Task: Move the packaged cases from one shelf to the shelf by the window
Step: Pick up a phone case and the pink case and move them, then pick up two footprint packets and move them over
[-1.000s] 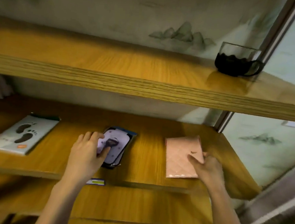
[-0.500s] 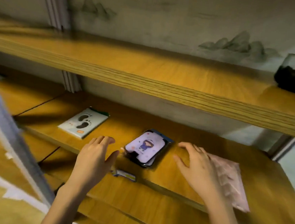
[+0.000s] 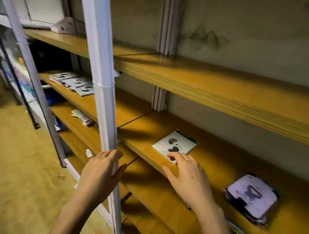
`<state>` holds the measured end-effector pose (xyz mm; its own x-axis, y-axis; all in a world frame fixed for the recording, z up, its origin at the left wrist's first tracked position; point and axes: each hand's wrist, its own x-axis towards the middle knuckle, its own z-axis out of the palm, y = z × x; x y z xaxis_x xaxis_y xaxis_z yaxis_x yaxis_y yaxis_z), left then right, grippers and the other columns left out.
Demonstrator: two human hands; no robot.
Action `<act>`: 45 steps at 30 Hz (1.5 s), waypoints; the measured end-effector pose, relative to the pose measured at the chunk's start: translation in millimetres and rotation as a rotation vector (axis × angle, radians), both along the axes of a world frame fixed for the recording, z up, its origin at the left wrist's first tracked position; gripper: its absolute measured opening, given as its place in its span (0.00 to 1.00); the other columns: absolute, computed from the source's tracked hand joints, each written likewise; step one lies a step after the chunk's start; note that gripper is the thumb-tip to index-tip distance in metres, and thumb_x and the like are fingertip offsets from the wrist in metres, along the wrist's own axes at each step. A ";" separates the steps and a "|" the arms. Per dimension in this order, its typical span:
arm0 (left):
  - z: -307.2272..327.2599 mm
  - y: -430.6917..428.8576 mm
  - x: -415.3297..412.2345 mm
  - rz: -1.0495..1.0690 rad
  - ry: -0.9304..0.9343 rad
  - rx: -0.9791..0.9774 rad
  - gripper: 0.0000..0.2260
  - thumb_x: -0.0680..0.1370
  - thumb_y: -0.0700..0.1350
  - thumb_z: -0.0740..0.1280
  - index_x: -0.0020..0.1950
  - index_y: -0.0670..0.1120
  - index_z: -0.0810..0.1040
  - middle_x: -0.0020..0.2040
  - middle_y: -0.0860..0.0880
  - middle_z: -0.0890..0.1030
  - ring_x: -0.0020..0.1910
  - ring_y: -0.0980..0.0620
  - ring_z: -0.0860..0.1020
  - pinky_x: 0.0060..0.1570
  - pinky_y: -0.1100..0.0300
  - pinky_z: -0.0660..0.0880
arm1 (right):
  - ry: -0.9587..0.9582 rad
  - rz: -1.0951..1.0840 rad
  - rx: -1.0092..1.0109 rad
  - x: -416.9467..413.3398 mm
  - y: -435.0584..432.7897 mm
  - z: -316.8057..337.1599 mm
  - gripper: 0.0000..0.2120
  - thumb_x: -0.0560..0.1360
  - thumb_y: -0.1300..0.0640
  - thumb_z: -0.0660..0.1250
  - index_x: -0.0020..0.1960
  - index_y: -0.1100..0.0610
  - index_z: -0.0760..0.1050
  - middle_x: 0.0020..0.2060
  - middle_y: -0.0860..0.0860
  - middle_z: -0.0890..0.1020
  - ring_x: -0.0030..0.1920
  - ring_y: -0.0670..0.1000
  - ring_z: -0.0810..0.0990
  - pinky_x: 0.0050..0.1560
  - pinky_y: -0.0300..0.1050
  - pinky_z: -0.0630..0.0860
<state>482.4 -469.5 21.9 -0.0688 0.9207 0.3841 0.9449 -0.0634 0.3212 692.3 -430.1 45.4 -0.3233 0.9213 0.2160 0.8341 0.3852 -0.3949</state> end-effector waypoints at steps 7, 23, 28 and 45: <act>-3.1 11.1 -117.6 0.080 0.012 0.028 0.10 0.72 0.48 0.70 0.51 0.45 0.78 0.47 0.48 0.82 0.46 0.46 0.80 0.41 0.55 0.75 | 0.035 0.059 -0.009 -132.8 19.2 -5.9 0.18 0.77 0.46 0.59 0.66 0.45 0.65 0.62 0.44 0.73 0.63 0.46 0.70 0.61 0.43 0.71; -14.7 54.5 -320.3 0.294 0.074 -0.035 0.11 0.74 0.51 0.65 0.54 0.48 0.76 0.51 0.51 0.81 0.50 0.50 0.79 0.43 0.60 0.71 | 0.003 0.296 -0.083 -344.9 109.8 -15.0 0.19 0.77 0.47 0.59 0.67 0.46 0.65 0.63 0.45 0.73 0.62 0.46 0.72 0.54 0.37 0.71; -12.7 115.8 -375.6 0.292 0.135 -0.052 0.13 0.77 0.53 0.60 0.60 0.50 0.71 0.56 0.53 0.78 0.53 0.54 0.76 0.44 0.64 0.68 | -0.023 0.236 -0.093 -397.6 171.5 -20.4 0.19 0.77 0.46 0.58 0.67 0.45 0.65 0.64 0.45 0.72 0.64 0.46 0.70 0.59 0.42 0.70; -16.3 337.2 -511.1 0.187 0.125 -0.089 0.17 0.77 0.56 0.58 0.61 0.50 0.71 0.57 0.52 0.78 0.55 0.53 0.75 0.49 0.59 0.75 | -0.019 -0.043 -0.203 -513.3 342.3 -21.5 0.16 0.76 0.45 0.61 0.63 0.44 0.68 0.62 0.44 0.74 0.61 0.47 0.73 0.56 0.44 0.71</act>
<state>-28.7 -132.3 5.6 -0.1986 0.9270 0.3183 0.9702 0.1399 0.1979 179.0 -87.9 23.9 -0.2850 0.9584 0.0191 0.8562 0.2634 -0.4445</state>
